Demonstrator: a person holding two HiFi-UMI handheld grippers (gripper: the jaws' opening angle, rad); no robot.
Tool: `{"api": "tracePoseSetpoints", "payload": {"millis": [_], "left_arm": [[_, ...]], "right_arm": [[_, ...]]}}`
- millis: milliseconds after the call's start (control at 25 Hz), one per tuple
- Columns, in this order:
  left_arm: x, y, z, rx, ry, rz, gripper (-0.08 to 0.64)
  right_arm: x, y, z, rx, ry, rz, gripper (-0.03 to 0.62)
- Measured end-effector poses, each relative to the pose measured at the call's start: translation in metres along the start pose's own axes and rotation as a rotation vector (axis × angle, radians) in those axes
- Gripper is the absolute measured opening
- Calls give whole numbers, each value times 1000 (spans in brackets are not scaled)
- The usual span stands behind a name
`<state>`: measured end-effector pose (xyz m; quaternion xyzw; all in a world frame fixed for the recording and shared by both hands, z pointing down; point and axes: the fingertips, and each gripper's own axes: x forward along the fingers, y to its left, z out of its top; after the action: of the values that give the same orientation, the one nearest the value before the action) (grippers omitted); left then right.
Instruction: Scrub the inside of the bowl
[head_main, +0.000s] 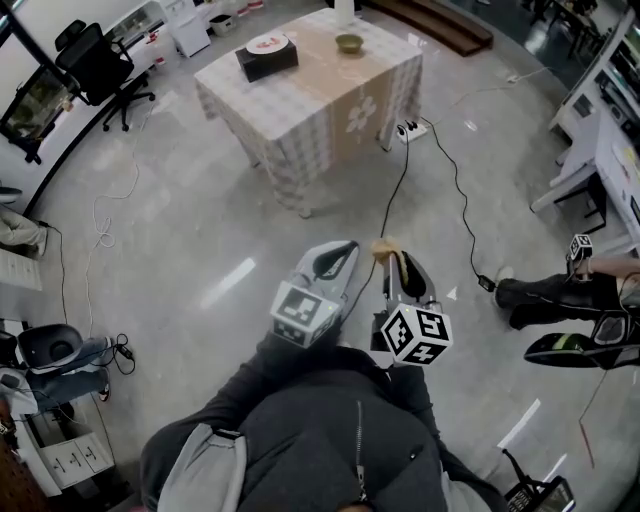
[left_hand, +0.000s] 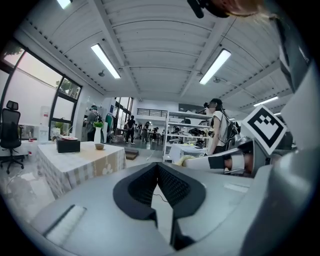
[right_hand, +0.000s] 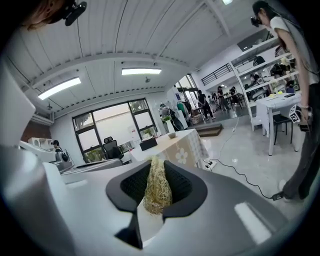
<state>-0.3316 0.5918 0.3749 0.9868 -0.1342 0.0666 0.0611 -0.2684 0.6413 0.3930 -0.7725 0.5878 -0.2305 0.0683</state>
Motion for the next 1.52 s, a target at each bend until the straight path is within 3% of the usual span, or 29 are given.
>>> {"api": "tracePoseSetpoints", "payload": {"millis": [440,840,1520], "left_arm": [[79,71,35,4,-21,18,9],[149,147,51,3,16,-5,9],[241,257,77,9,-10,-47,9]], "right_arm": [[96,-12,51,-5,5,29,72],[201,-21,94,4,21,28,72],[346,-21,132,30,49,56,72]]}}
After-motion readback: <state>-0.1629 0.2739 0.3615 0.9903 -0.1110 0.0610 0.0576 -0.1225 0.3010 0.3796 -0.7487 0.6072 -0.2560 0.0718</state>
